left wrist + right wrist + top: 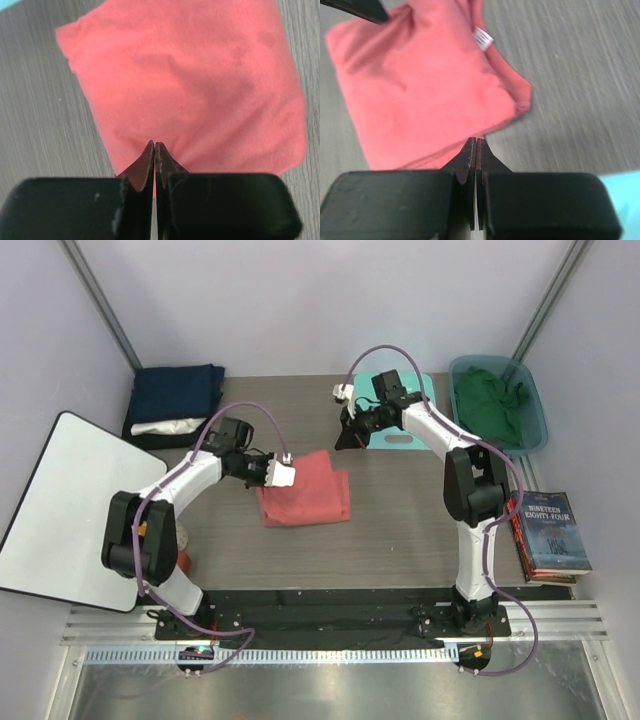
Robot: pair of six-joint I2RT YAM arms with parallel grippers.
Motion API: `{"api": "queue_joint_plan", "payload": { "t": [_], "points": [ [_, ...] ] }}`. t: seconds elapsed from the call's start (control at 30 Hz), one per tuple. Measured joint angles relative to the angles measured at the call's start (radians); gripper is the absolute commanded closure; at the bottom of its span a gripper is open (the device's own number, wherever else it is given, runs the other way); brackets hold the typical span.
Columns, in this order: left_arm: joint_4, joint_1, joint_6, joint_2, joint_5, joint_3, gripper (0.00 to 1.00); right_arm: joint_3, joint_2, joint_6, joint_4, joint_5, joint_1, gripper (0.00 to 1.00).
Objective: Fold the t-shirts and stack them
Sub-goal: Fold the tshirt, then neatly place the folded tshirt to the corner
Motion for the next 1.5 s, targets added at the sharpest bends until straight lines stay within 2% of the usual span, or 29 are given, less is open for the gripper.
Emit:
{"api": "queue_joint_plan", "payload": {
  "t": [0.23,0.53,0.87,1.23,1.5],
  "points": [
    [-0.005,0.002,0.022,0.024,-0.051,0.0,1.0,0.035,0.028,0.002,-0.02,-0.083,0.021,0.99],
    [-0.001,0.016,0.037,0.064,-0.084,0.014,1.0,0.047,0.138,-0.006,-0.027,-0.09,0.051,0.99],
    [0.001,0.043,0.047,0.084,-0.09,0.058,1.0,0.072,0.208,-0.02,-0.031,-0.046,0.071,0.99],
    [-0.03,0.077,0.095,0.172,-0.109,0.117,1.0,0.1,0.238,0.003,0.004,0.02,0.09,0.99],
    [0.16,0.078,0.115,0.195,-0.18,0.025,1.0,0.105,0.241,0.003,0.022,0.059,0.108,0.99]
  ]
}}
